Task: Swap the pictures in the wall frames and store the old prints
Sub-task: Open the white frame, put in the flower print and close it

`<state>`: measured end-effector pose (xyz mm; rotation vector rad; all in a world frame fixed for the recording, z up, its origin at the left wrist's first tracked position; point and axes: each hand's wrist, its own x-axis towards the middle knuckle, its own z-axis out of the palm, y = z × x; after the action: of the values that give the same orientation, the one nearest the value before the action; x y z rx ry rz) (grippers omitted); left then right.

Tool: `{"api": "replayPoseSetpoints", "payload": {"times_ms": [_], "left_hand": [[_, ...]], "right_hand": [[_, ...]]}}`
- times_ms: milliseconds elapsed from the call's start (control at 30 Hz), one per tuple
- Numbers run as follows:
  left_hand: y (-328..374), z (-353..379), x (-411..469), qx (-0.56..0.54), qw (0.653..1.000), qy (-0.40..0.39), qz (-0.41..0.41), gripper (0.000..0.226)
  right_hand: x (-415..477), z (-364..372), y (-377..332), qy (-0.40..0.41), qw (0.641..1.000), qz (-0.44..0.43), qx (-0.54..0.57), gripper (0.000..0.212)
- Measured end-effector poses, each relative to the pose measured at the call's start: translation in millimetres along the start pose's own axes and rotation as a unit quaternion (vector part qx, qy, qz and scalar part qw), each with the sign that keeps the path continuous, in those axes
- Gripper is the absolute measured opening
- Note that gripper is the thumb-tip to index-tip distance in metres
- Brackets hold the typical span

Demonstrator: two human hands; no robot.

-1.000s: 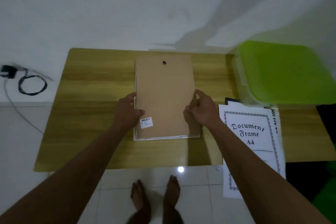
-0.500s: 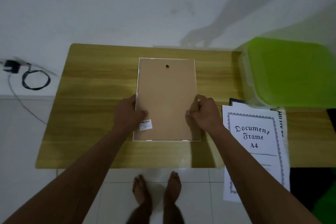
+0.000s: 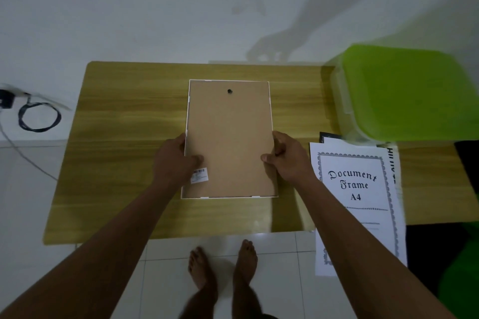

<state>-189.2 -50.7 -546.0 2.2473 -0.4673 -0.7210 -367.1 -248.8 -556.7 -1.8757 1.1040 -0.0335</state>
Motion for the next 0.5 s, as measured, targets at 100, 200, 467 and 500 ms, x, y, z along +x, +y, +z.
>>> {"api": "replayPoseSetpoints", "payload": {"times_ms": [100, 200, 467, 500], "left_hand": [[-2, 0, 0, -0.001, 1.000, -0.009, 0.003, 0.056], [-7, 0, 3, 0.017, 1.000, -0.012, 0.004, 0.063], [2, 6, 2, 0.158, 0.987, -0.014, 0.000, 0.122], [3, 9, -1, 0.190, 0.981, -0.025, 0.009, 0.131]], "right_hand": [[-1, 0, 2, 0.003, 1.000, 0.018, 0.016, 0.042], [2, 1, 0, -0.011, 1.000, 0.027, 0.008, 0.042], [-6, 4, -2, 0.001, 0.997, -0.007, -0.082, 0.049], [-9, 5, -2, -0.001, 0.993, -0.028, -0.112, 0.054]]}}
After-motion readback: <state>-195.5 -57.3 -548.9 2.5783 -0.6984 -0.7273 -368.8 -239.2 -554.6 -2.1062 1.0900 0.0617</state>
